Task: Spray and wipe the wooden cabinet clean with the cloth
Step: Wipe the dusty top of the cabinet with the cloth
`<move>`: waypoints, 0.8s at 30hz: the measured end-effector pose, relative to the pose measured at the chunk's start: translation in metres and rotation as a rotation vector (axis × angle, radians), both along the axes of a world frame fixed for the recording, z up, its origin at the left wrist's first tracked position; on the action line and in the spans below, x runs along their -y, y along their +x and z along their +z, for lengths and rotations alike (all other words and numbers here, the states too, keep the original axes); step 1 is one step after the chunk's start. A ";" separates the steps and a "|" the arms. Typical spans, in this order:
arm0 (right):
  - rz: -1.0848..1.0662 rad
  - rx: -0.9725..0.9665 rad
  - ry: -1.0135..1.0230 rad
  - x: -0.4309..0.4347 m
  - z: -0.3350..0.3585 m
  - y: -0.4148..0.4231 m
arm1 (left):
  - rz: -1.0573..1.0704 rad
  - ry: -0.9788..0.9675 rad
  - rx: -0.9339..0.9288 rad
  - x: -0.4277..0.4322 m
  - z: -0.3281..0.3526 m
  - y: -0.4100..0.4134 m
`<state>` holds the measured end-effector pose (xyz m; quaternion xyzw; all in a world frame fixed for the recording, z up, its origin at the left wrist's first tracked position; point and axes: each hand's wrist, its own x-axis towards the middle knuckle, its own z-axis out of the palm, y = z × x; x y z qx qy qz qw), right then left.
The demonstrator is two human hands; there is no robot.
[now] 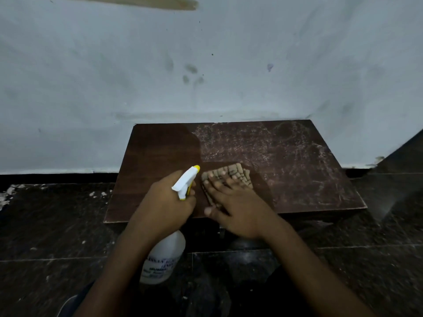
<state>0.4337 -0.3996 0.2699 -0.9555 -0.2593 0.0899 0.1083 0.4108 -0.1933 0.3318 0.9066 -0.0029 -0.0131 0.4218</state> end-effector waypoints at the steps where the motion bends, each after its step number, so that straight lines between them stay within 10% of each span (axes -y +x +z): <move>1: 0.002 0.005 0.006 0.008 -0.003 -0.012 | -0.017 0.029 -0.004 0.001 0.002 0.006; 17: -0.361 -0.030 -0.057 0.038 0.000 0.074 | -0.041 0.073 -0.056 0.001 0.012 0.041; 24: -0.027 0.012 -0.052 -0.015 -0.003 0.080 | -0.005 0.099 -0.040 -0.008 0.019 0.048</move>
